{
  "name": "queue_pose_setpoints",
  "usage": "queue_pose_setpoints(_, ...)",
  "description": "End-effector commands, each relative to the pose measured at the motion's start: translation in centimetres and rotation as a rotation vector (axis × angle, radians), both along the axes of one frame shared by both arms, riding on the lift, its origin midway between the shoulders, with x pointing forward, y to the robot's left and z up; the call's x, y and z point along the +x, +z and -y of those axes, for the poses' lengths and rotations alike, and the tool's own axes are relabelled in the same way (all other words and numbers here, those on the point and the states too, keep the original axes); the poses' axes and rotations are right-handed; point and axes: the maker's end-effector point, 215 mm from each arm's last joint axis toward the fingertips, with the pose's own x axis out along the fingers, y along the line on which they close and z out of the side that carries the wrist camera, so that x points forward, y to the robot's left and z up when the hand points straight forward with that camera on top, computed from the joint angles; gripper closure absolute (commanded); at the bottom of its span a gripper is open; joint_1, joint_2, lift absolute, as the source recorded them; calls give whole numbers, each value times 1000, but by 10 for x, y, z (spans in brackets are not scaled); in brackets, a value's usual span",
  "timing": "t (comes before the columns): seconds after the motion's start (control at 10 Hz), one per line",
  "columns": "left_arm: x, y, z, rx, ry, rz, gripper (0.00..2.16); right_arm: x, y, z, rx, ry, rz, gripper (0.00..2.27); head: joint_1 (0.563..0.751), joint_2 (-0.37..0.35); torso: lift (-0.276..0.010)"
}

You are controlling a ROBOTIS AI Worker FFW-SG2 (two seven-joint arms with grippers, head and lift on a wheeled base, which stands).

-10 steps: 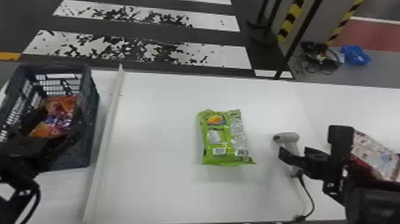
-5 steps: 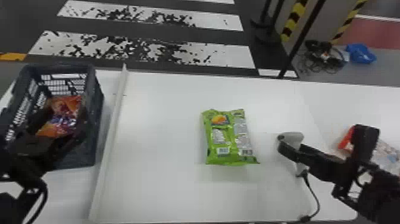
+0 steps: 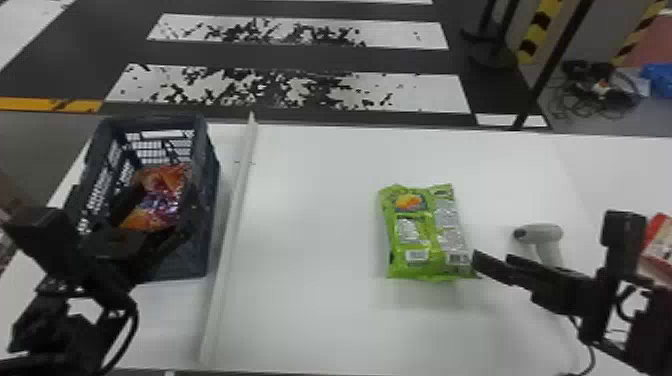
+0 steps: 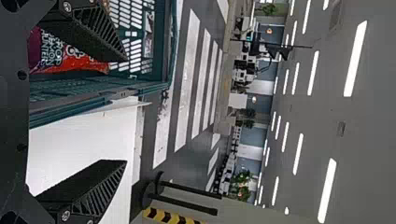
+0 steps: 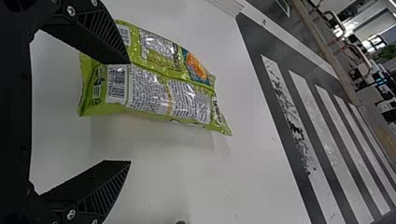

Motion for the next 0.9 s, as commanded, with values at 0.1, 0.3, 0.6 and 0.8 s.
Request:
queue_pose_setpoints(0.1,1,1,0,0,-1,1,100,1,-19,-23,-15,61,-36,120,695,23,-95)
queue_pose_setpoints(0.3,1,2,0,2,-1,3,100,7,-27,-30,-30,86,-44,120,695,45,-95)
queue_pose_setpoints(0.6,1,1,0,1,-1,1,100,16,-34,-38,-4,134,-58,529,695,54,-95)
queue_pose_setpoints(0.8,1,2,0,0,-2,3,100,13,-40,-38,17,138,-94,2253,695,65,-95)
